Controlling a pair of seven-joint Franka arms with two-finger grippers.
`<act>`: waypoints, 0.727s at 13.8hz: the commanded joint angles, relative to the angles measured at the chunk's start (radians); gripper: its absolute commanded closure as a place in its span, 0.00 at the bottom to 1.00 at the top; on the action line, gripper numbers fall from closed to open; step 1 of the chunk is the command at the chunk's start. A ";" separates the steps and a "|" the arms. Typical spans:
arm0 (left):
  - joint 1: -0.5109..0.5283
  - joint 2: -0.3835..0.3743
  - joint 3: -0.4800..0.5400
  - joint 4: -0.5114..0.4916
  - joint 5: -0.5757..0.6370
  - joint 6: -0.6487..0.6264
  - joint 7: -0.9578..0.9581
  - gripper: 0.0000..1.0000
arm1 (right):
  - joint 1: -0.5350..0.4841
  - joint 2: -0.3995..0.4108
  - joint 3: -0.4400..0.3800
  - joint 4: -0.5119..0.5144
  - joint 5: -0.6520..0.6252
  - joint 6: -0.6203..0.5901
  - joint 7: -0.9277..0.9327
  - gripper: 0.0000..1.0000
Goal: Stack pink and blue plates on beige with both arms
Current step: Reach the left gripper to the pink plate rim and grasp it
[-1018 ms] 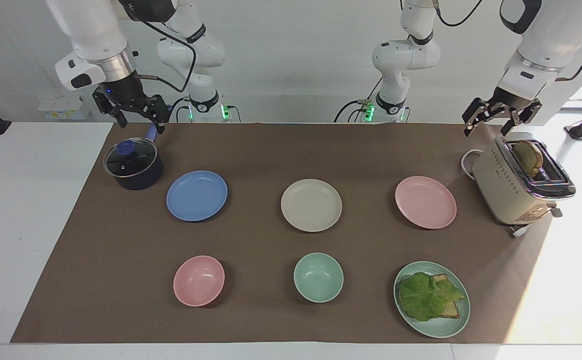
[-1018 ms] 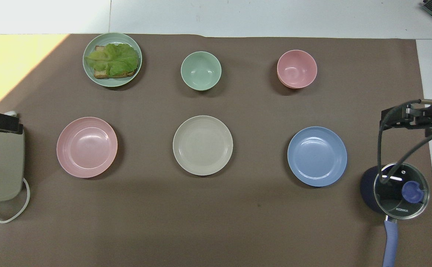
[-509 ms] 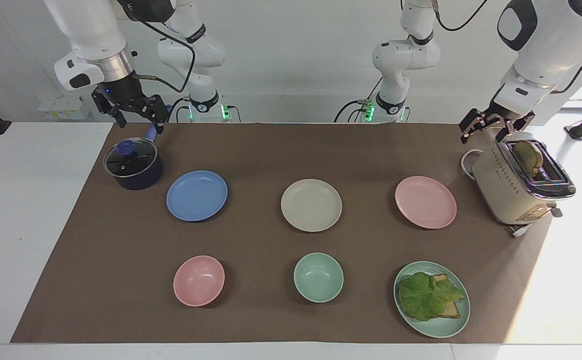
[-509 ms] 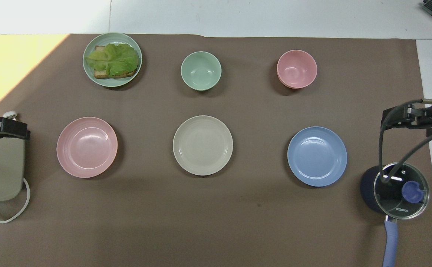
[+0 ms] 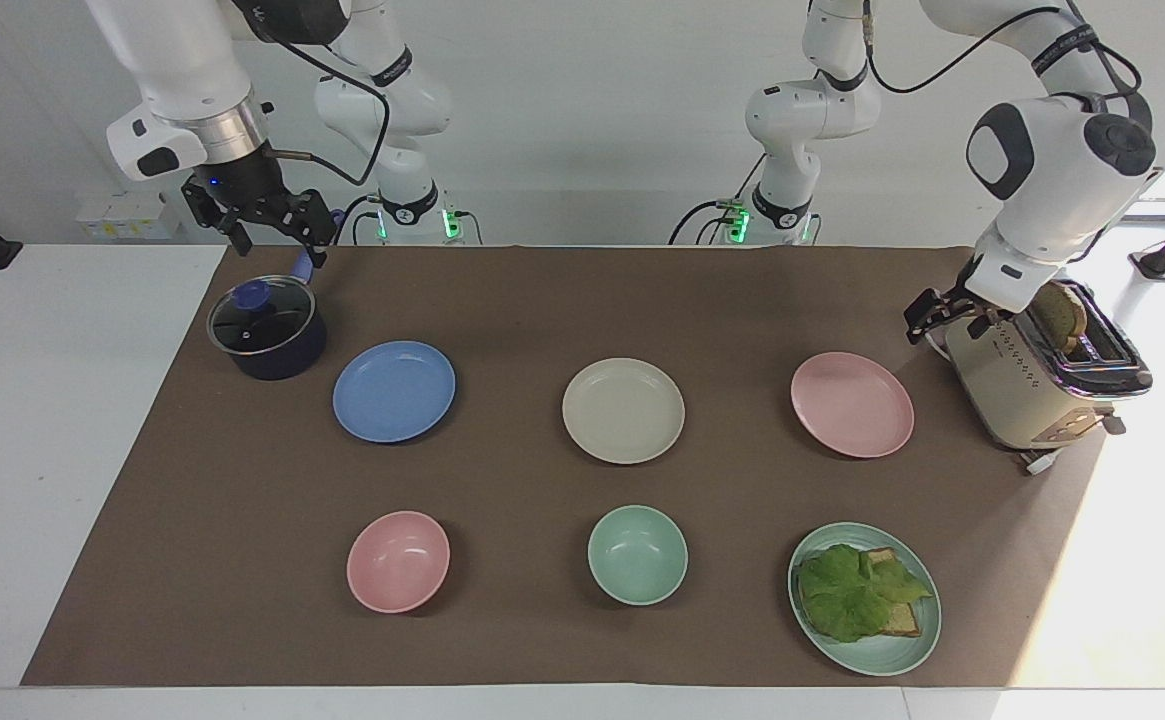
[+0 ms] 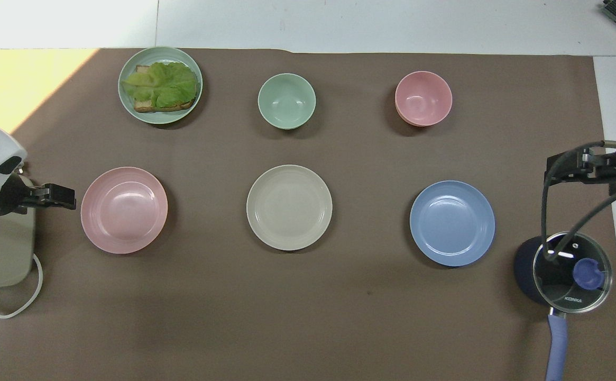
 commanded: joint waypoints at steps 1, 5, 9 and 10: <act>0.006 0.092 -0.005 -0.022 0.010 0.083 0.005 0.00 | -0.011 0.004 0.003 0.007 0.001 0.008 0.003 0.00; 0.041 0.150 -0.005 -0.075 0.007 0.138 -0.005 0.00 | -0.011 0.004 0.003 0.007 0.001 0.009 0.006 0.00; 0.054 0.132 -0.007 -0.129 -0.034 0.131 -0.039 0.00 | -0.011 0.004 0.003 0.007 0.001 0.012 0.005 0.00; 0.051 0.132 -0.007 -0.143 -0.036 0.137 -0.069 0.00 | -0.011 0.004 0.003 0.007 -0.001 0.012 0.003 0.00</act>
